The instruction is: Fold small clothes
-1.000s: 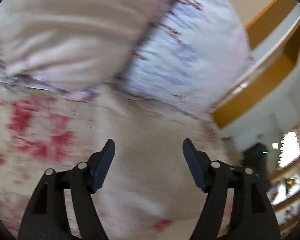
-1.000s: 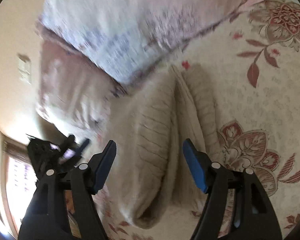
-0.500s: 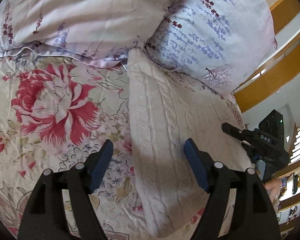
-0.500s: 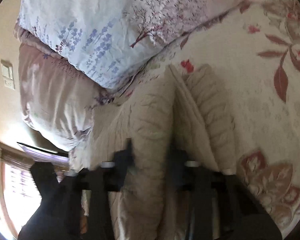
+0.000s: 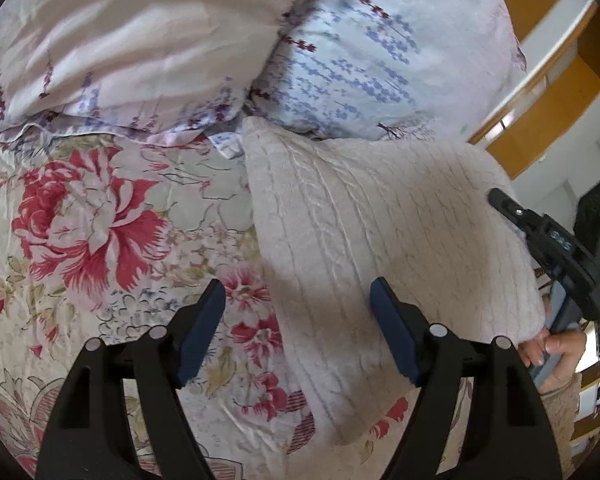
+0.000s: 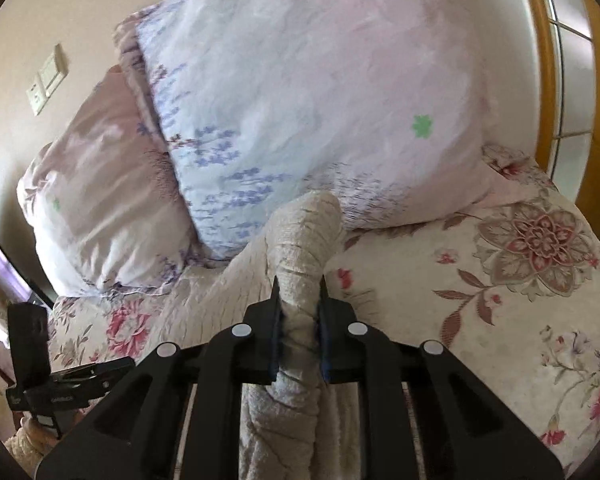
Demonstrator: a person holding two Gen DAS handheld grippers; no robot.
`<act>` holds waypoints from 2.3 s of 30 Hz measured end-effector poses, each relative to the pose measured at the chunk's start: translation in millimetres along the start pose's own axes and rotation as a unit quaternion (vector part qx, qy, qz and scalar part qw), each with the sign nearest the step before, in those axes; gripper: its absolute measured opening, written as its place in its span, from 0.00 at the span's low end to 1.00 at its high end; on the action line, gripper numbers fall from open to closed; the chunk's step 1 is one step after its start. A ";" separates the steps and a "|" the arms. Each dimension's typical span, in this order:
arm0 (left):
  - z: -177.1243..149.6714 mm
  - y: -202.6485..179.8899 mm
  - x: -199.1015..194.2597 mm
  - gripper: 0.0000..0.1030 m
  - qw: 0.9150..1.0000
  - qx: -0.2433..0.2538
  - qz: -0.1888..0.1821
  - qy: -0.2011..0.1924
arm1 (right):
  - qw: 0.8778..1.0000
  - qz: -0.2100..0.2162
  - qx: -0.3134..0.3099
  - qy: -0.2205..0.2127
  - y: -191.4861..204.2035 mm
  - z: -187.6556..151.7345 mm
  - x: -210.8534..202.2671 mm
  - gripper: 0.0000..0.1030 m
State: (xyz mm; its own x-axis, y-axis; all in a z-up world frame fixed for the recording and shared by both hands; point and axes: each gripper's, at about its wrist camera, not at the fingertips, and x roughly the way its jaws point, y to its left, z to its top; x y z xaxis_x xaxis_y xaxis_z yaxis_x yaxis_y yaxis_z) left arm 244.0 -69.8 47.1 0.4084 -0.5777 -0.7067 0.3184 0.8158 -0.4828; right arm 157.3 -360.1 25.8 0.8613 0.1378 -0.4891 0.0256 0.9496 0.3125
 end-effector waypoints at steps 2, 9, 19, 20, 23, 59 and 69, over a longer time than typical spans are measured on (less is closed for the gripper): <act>-5.2 -3.8 4.5 0.72 1.000 0.002 -0.005 0.005 | 0.999 -0.024 0.017 0.037 -15.1 -7.4 21.4 0.15; -30.0 -10.9 6.5 0.72 0.999 0.000 -0.030 0.020 | 0.991 -0.023 0.113 0.068 -59.9 -19.9 12.9 0.55; -62.5 -17.8 -4.9 0.67 0.997 -0.035 -0.056 0.049 | 0.990 0.051 0.109 0.073 -56.3 -63.5 -44.9 0.56; -65.2 -19.5 -4.1 0.65 0.997 -0.035 -0.054 0.050 | 0.990 0.051 0.105 0.075 -53.0 -67.1 -47.2 0.56; -71.9 -24.6 2.5 0.54 0.996 -0.033 -0.051 0.060 | 0.992 0.048 0.086 0.081 -44.2 -76.6 -48.7 0.55; -66.6 -66.9 -19.2 0.64 0.988 0.117 0.100 -0.023 | 0.999 -0.040 0.019 0.021 -15.4 -79.2 -55.4 0.29; -66.0 -65.3 18.6 0.67 0.984 0.115 0.139 0.008 | 0.996 -0.049 0.014 0.070 -19.1 -91.9 -17.5 0.31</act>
State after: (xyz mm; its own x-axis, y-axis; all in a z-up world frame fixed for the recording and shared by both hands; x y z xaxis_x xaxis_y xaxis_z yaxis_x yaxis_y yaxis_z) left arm 174.4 -132.0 31.3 0.4936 -0.3313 -0.8041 0.3820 0.9132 -0.1418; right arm 95.0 -354.7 -46.5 0.7746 0.0844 -0.6268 0.1225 0.9523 0.2795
